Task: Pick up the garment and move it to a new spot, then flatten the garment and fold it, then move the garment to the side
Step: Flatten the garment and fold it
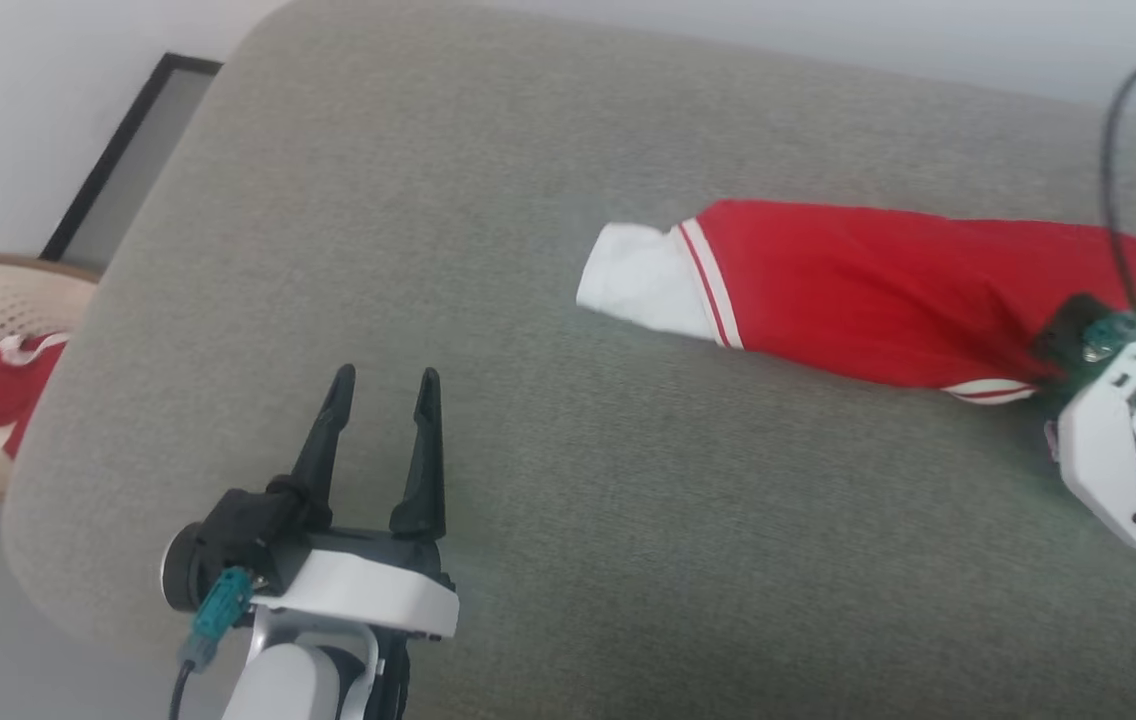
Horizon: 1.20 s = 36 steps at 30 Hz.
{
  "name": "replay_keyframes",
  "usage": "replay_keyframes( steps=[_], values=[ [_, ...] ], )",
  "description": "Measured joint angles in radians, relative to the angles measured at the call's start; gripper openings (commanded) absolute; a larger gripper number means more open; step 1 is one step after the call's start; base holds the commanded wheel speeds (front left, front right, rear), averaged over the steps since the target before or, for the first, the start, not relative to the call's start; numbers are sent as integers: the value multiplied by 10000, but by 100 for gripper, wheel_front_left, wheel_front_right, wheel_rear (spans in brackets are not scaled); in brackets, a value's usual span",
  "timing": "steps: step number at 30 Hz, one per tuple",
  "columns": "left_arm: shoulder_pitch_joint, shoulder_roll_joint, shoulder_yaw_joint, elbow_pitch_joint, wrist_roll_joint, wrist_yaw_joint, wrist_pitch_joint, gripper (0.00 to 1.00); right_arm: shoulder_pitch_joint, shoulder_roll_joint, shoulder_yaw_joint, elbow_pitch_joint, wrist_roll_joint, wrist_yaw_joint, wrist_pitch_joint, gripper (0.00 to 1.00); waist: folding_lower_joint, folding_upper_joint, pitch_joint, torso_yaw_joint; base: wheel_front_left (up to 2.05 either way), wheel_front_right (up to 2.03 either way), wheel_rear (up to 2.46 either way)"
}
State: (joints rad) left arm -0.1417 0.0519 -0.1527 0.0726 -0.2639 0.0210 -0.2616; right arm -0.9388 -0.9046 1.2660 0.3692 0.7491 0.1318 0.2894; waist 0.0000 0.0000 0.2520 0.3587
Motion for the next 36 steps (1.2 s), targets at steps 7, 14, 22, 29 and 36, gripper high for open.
replay_keyframes(
  steps=[7, 14, 22, 29, 36],
  values=[
    [196, -2, -50, -4, 75, -171, 0, 100, 675, -255, -1070, 146, 928, 0, -1083, 0, 0, 0, -181, -556, 0, 0, 0],
    [387, 0, -84, -27, 226, -397, 0, 100, 1515, -552, -2082, -194, 872, -2, -1302, 0, 0, 0, -448, -895, 0, 0, 0],
    [383, 40, -433, 512, 535, -936, 0, 100, 2673, 136, -3193, -376, 497, -2, -1488, 100, 0, 0, -631, -1161, 0, 0, 0],
    [-128, 823, -1179, 1277, 928, -1409, 0, 100, 3456, 556, -4497, -637, 186, -2, -1912, 100, 0, 0, -737, -1565, 0, 0, 0],
    [-2087, 2859, -4612, 2046, 393, -1505, 982, 100, 4481, 1049, -6381, -1427, -155, -2, -2328, 100, 0, 0, -766, -2191, 0, 0, 0]
  ],
)
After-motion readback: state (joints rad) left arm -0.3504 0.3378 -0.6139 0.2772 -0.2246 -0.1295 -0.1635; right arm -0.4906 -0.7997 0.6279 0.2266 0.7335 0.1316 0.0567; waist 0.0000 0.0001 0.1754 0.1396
